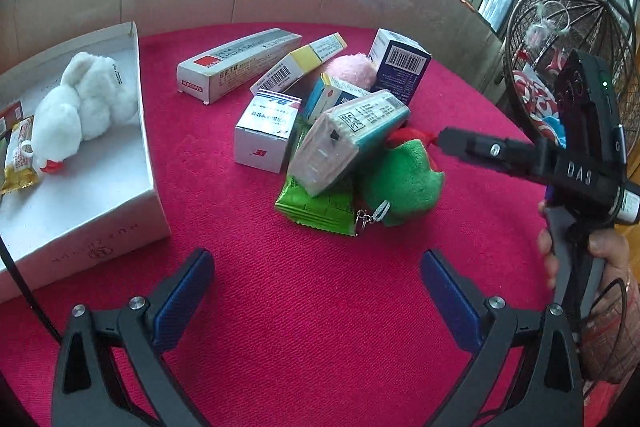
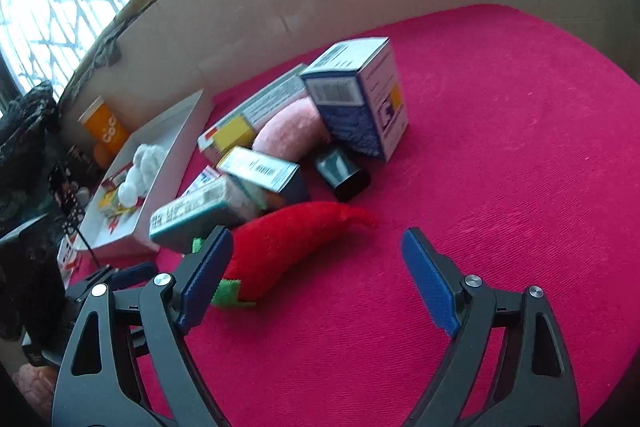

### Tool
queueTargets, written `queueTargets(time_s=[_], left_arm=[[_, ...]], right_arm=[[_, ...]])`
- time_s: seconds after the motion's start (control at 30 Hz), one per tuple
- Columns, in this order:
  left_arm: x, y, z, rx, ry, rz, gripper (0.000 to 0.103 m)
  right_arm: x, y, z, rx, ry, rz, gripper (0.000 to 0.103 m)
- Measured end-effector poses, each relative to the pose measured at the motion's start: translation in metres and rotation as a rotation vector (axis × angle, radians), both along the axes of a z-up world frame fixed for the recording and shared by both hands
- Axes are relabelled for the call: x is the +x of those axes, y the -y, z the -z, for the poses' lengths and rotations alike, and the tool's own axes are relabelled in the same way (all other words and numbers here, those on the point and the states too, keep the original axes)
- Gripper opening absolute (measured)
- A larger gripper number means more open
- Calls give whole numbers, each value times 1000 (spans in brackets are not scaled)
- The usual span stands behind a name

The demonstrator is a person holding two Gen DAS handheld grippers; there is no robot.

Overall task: Organize objects
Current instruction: 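Move both open tools from the tray back to the pile, then grasp the white striped box with the left tool while the right tool grasps the red chili plush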

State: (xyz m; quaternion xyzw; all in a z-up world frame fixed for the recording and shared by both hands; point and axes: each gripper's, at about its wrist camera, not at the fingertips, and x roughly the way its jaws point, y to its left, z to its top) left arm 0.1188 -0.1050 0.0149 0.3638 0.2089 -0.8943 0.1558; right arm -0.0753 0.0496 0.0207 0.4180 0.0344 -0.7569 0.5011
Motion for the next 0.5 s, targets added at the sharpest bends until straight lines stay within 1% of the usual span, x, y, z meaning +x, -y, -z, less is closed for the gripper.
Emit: queueTargets(time_s=[0.07, 0.17, 0.23, 0.3, 0.37, 0.43, 0.5], left_arm=[[5, -1, -3, -16, -16, -8, 103], [13, -1, -7, -44, -23, -25, 103], [19, 2, -11, -54, -32, -39, 103], [22, 6, -15, -58, -44, -51, 103], [21, 10, -20, -65, -55, -58, 103], [18, 13, -27, -87, -53, -63, 103], [12, 15, -30, -96, -57, -51, 103]], right_arm=[[11, 11, 8, 20, 22, -42, 87], [31, 26, 15, 47, 12, -103, 87], [40, 32, 17, 66, 8, -122, 87], [44, 41, 18, 84, 5, -119, 87], [46, 49, 19, 108, -18, -99, 87], [45, 55, 18, 123, -35, -83, 87], [41, 55, 18, 117, -35, -70, 87]])
